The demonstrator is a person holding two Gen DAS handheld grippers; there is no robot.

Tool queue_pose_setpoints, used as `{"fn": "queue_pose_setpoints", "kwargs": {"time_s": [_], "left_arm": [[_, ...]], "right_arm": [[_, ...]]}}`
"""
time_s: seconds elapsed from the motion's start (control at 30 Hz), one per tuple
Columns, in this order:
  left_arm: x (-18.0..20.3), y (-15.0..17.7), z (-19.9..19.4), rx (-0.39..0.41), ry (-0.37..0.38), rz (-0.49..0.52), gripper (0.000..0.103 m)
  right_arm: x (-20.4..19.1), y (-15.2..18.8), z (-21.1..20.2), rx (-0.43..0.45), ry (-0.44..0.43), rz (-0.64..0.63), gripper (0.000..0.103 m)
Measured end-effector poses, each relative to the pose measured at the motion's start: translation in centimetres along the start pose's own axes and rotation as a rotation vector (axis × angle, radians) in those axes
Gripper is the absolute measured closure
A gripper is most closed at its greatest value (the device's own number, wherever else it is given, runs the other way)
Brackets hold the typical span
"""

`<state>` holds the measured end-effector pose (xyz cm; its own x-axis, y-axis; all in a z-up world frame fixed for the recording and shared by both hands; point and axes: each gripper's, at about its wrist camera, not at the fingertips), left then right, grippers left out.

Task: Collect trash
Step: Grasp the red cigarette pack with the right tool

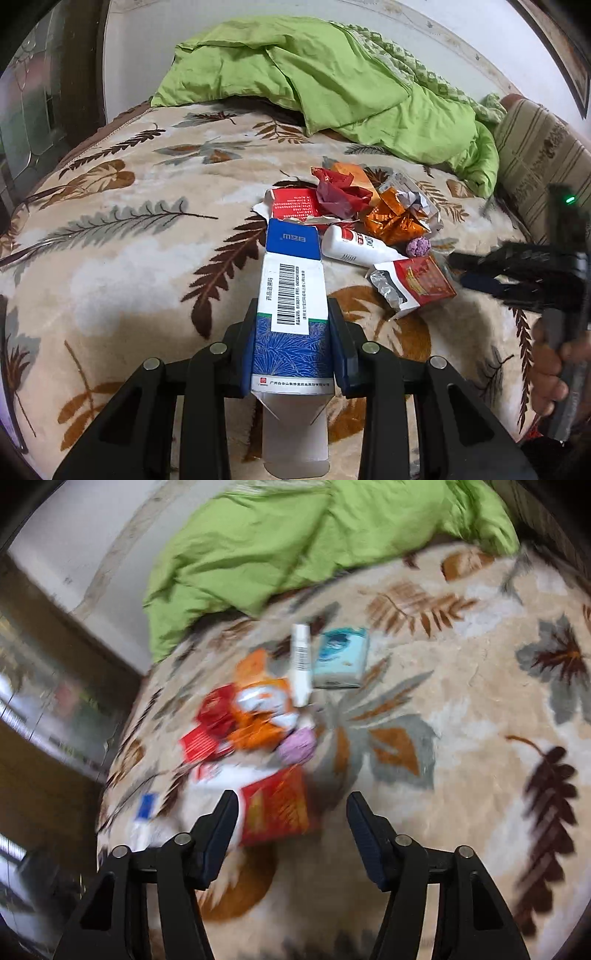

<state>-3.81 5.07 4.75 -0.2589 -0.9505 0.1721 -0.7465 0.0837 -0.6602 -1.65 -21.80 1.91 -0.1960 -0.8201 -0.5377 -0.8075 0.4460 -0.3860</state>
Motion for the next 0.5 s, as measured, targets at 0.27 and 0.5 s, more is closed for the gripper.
{"fn": "queue_pose_setpoints", "kwargs": {"time_s": [0.27, 0.5], "left_arm": [[-1.0, -0.4, -0.1, 0.003, 0.031, -0.055, 0.071], [-1.5, -0.5, -0.2, 0.01, 0.031, -0.085, 0.071]], "right_arm": [[-4.0, 4.6, 0.8, -0.216, -0.19, -0.167, 0.056], [-6.1, 4.1, -2.4, -0.141, -0.125, -0.319, 0.05]]}}
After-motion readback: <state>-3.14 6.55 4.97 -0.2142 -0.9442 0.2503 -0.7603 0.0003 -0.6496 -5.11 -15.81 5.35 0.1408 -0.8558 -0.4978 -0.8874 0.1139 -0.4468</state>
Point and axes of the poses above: each gripper's, at about its wrist camera, not at the fingertips, and z roughly the way its jaws point, x to its right, y to its underside, and after that the axes turned 2 degrees about -x, right-handed
